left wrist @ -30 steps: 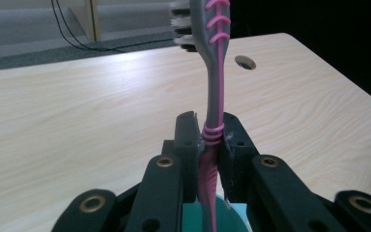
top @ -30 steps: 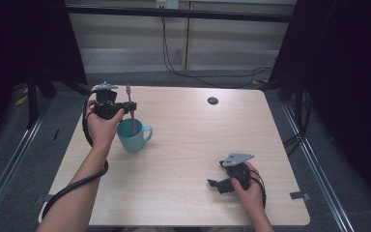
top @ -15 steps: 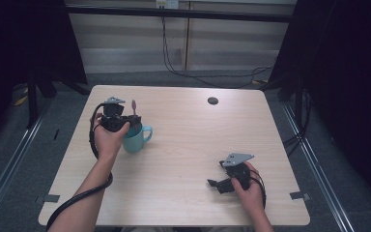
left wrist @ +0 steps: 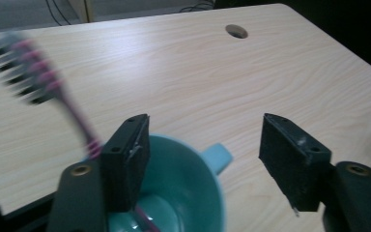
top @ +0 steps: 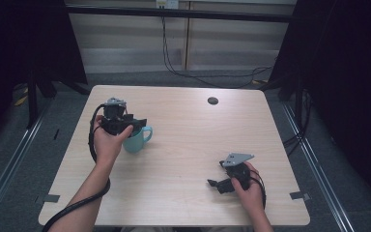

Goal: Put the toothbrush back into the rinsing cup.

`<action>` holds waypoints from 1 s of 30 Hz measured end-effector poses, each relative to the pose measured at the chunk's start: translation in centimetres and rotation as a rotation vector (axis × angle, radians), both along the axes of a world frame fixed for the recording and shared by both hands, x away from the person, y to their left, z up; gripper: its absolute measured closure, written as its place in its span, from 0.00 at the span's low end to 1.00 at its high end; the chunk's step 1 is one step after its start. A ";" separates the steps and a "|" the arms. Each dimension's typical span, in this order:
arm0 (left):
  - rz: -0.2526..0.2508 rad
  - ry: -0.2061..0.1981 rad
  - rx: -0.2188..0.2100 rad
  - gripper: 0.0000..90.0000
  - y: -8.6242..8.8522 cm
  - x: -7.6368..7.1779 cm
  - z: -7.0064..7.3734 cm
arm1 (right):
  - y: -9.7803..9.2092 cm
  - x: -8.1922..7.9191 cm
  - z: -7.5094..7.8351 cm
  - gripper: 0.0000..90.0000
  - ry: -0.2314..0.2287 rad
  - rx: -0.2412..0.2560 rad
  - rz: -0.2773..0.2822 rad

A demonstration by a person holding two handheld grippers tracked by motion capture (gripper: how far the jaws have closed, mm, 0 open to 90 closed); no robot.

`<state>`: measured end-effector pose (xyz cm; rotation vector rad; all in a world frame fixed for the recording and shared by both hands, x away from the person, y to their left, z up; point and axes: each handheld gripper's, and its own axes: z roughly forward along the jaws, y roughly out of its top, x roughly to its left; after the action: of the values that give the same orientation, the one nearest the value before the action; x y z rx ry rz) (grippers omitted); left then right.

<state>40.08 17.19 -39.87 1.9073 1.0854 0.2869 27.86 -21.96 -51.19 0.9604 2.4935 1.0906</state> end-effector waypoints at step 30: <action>-0.239 -0.042 -0.050 0.23 -7.4 -7.5 -4.9 | 0.0 0.0 0.0 0.14 0.001 0.000 -0.003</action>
<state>32.53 9.75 -44.77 1.9545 0.8198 0.1623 27.84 -21.95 -51.19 0.9645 2.4928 1.0892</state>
